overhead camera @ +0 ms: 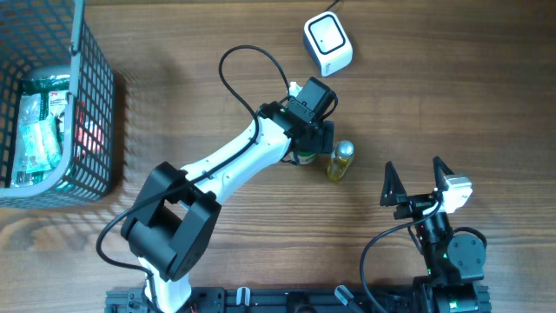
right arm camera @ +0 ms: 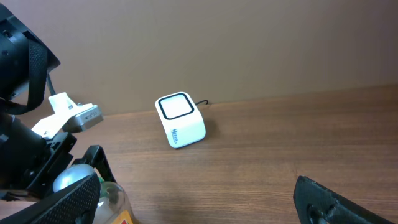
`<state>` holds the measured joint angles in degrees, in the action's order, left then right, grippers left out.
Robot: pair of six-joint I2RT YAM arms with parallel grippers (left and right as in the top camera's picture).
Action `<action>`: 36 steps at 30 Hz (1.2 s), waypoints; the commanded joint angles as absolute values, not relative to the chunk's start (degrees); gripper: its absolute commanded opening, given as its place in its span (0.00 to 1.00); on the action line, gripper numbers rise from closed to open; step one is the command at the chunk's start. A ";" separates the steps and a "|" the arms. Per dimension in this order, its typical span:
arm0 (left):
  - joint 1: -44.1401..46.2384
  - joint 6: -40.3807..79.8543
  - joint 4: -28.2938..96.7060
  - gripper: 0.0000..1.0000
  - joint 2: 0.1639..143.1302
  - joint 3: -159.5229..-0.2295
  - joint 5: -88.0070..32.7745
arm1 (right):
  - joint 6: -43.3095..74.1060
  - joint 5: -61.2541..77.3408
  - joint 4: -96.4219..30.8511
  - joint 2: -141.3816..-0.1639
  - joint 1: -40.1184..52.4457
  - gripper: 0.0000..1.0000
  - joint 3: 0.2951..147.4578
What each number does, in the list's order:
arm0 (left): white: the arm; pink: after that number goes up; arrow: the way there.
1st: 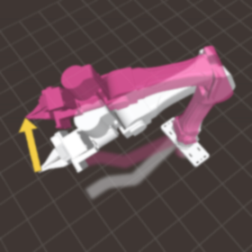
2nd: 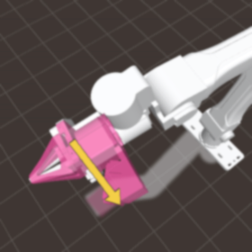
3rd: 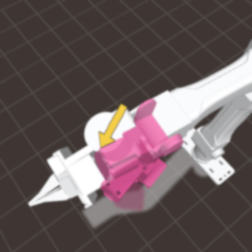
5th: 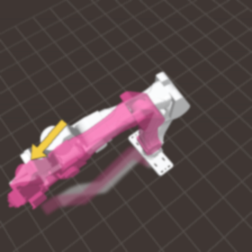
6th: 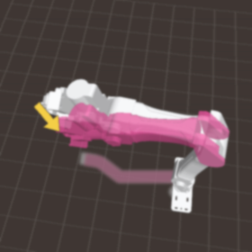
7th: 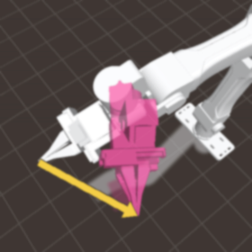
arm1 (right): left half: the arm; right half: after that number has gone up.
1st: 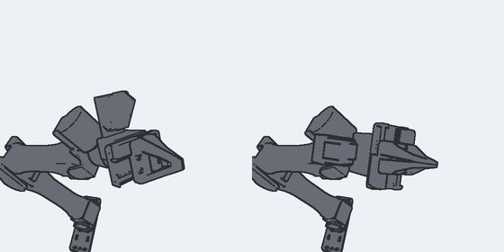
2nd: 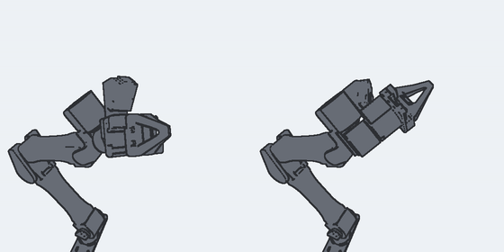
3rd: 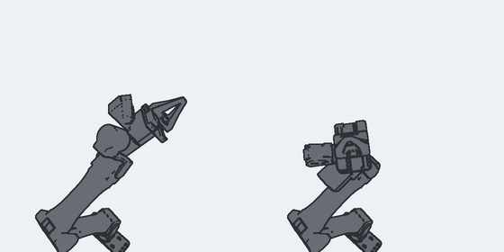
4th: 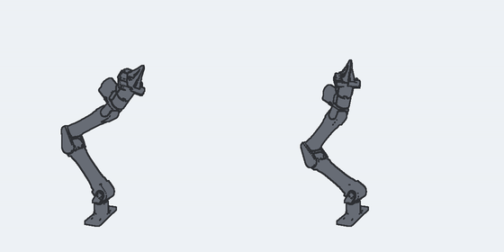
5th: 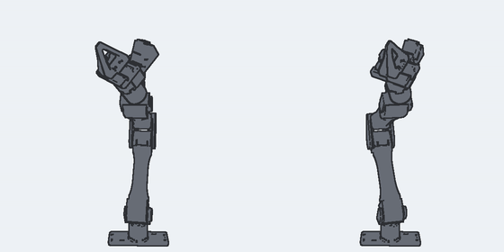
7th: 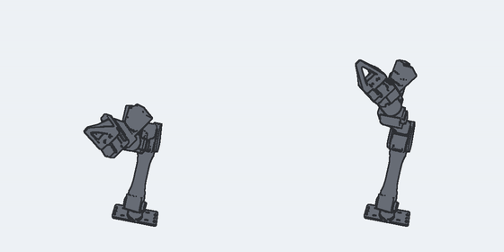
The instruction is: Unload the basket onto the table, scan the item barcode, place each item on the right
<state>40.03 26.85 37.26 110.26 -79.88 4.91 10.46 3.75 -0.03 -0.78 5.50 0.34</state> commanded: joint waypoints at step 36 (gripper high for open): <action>-34.85 -7.35 61.84 1.00 116.49 -109.10 7.27 | 10.90 2.98 0.12 -0.43 5.67 1.00 0.30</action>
<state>-34.50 -4.54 61.60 112.90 -110.39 8.19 10.46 3.75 -0.03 -0.78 5.50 0.34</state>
